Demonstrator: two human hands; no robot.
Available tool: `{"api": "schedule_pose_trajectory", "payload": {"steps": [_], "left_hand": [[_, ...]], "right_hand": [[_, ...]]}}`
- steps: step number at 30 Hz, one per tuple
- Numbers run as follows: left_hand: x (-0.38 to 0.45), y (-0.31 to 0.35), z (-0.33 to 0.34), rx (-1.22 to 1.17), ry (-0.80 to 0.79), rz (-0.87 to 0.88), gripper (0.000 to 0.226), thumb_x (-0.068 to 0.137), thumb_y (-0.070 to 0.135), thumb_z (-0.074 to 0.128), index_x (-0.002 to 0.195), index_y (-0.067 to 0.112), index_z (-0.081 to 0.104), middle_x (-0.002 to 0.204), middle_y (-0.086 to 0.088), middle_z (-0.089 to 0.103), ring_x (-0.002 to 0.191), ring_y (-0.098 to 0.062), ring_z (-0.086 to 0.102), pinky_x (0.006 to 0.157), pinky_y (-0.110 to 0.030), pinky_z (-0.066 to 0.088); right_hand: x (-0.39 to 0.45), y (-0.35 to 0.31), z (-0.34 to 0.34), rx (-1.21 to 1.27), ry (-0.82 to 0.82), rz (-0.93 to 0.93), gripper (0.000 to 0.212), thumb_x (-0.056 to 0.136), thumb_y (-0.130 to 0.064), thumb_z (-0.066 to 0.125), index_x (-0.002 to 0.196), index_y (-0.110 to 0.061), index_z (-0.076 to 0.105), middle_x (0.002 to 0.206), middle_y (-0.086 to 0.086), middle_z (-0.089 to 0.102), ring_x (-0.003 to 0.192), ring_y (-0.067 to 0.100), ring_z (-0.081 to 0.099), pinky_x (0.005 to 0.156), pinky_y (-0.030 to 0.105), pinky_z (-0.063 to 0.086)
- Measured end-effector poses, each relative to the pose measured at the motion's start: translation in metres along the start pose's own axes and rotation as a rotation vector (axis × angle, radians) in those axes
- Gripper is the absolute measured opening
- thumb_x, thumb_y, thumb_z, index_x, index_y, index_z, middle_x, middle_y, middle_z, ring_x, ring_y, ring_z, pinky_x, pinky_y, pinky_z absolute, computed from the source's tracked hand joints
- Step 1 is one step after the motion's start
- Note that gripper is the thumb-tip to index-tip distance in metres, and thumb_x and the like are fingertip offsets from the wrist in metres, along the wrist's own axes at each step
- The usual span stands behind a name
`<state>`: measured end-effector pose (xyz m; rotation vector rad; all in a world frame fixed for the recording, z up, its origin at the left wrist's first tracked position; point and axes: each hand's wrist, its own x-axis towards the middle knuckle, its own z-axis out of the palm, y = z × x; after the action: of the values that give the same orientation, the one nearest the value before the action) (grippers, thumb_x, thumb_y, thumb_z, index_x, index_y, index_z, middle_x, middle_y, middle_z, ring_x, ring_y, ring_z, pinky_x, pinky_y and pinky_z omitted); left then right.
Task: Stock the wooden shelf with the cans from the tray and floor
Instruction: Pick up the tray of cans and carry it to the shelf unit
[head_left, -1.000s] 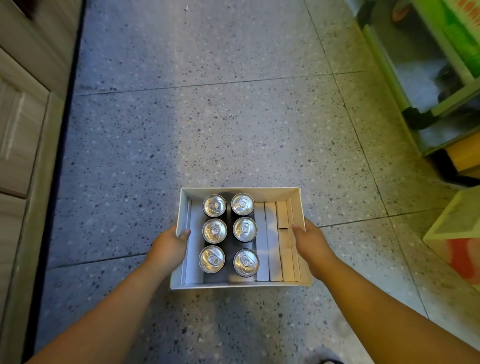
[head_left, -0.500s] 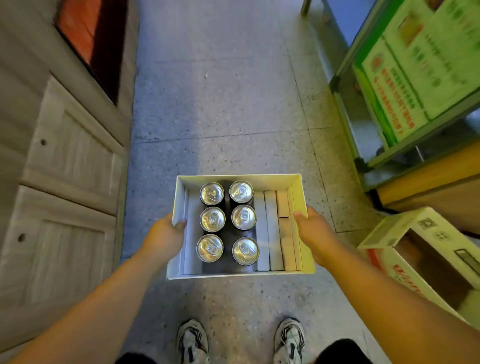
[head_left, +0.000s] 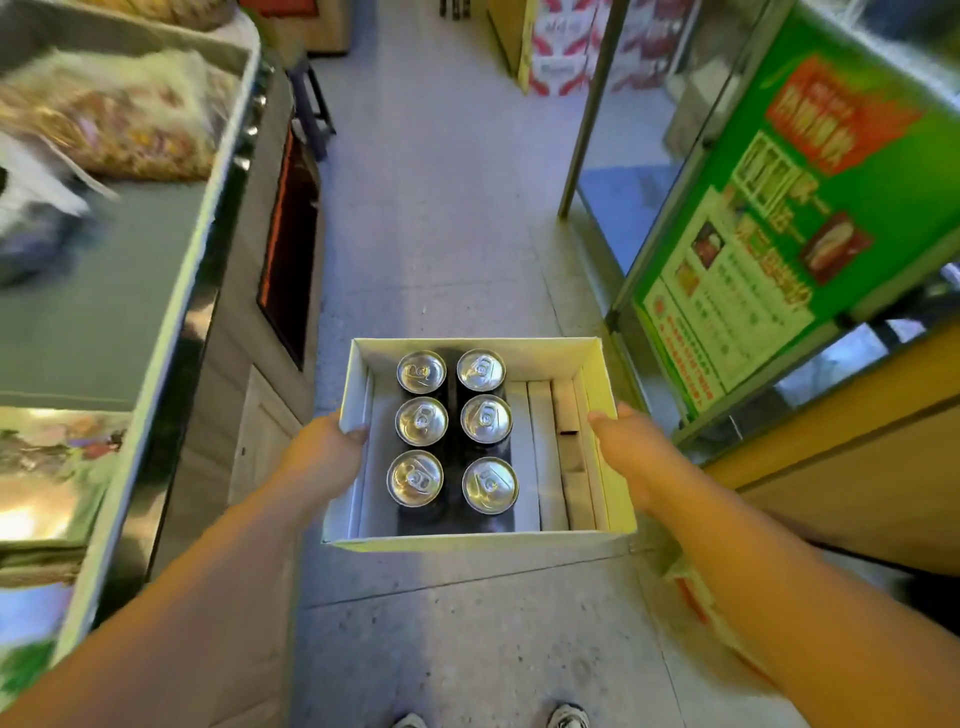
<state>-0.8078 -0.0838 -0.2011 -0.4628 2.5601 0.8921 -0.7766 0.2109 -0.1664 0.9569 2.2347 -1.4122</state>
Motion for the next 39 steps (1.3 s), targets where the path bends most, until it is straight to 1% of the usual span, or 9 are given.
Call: {"api": "schedule_pose_trajectory", "payload": {"steps": [2,5,8,13,17,21,30,37,39], "left_hand": [[0.002,0.008,-0.020,-0.018,0.020,0.014,0.032,0.101,0.030,0.048,0.121,0.007,0.058,0.103,-0.018,0.062,0.089,-0.036,0.057,0.072,-0.035,0.044],[0.003,0.016,-0.045,-0.069,0.031,0.047,0.028,0.101,0.028,0.047,0.118,0.009,0.058,0.105,-0.019,0.064,0.088,-0.037,0.059,0.069,-0.035,0.045],[0.015,0.026,-0.066,-0.070,0.029,0.084,0.025,0.101,0.026,0.045,0.114,0.009,0.059,0.106,-0.019,0.064,0.090,-0.037,0.059,0.069,-0.033,0.041],[0.065,0.054,-0.090,-0.096,-0.008,0.084,0.017,0.101,0.026,0.046,0.109,0.018,0.058,0.105,-0.017,0.065,0.086,-0.033,0.059,0.066,-0.032,0.042],[0.120,0.086,-0.100,-0.126,0.010,0.070,0.009,0.101,0.027,0.046,0.103,0.023,0.054,0.090,-0.008,0.063,0.077,-0.026,0.059,0.067,-0.032,0.045],[0.176,0.131,-0.121,-0.147,0.036,0.037,0.009,0.101,0.026,0.046,0.100,0.023,0.054,0.075,0.002,0.055,0.063,-0.014,0.049,0.057,-0.025,0.038],[0.335,0.222,-0.188,-0.179,0.051,-0.015,0.007,0.101,0.029,0.048,0.103,0.022,0.051,0.074,0.000,0.057,0.063,-0.016,0.051,0.056,-0.024,0.037],[0.519,0.274,-0.250,-0.218,0.046,0.016,0.012,0.100,0.028,0.047,0.104,0.022,0.057,0.083,-0.002,0.062,0.069,-0.019,0.056,0.059,-0.027,0.042],[0.567,0.294,-0.273,-0.185,0.040,0.018,0.017,0.100,0.029,0.048,0.110,0.021,0.059,0.090,-0.005,0.063,0.070,-0.018,0.057,0.058,-0.026,0.042]], "right_hand": [[-0.010,-0.020,-0.001,0.010,0.015,-0.006,0.046,0.105,-0.023,0.041,0.151,-0.021,0.035,0.142,0.007,0.047,0.127,0.027,0.044,0.102,0.038,0.036],[-0.016,-0.043,0.003,0.012,0.053,-0.021,0.041,0.104,-0.025,0.042,0.145,-0.017,0.044,0.132,0.007,0.054,0.112,0.024,0.050,0.094,0.037,0.039],[-0.012,-0.067,0.007,0.018,0.064,-0.010,0.044,0.104,-0.028,0.043,0.146,-0.018,0.043,0.138,0.009,0.053,0.125,0.029,0.048,0.101,0.042,0.039],[0.025,-0.113,0.009,-0.001,0.034,-0.016,0.045,0.105,-0.023,0.041,0.149,-0.014,0.037,0.142,0.009,0.048,0.132,0.028,0.041,0.104,0.038,0.034],[0.080,-0.157,0.012,0.021,0.040,-0.040,0.042,0.105,-0.022,0.041,0.147,-0.016,0.040,0.137,0.009,0.051,0.116,0.022,0.046,0.095,0.036,0.035],[0.139,-0.228,0.002,-0.015,0.004,-0.044,0.045,0.106,-0.023,0.041,0.150,-0.016,0.036,0.143,0.008,0.047,0.133,0.028,0.041,0.104,0.039,0.035],[0.276,-0.392,0.006,-0.053,-0.051,-0.085,0.043,0.106,-0.024,0.041,0.148,-0.018,0.040,0.140,0.009,0.050,0.127,0.028,0.044,0.103,0.040,0.036],[0.400,-0.522,0.054,-0.034,-0.008,-0.070,0.045,0.105,-0.026,0.042,0.149,-0.016,0.037,0.130,0.010,0.052,0.121,0.028,0.046,0.099,0.039,0.037],[0.429,-0.562,0.064,-0.025,0.002,-0.044,0.046,0.105,-0.027,0.042,0.149,-0.016,0.037,0.139,0.010,0.050,0.128,0.030,0.044,0.102,0.041,0.036]]}}
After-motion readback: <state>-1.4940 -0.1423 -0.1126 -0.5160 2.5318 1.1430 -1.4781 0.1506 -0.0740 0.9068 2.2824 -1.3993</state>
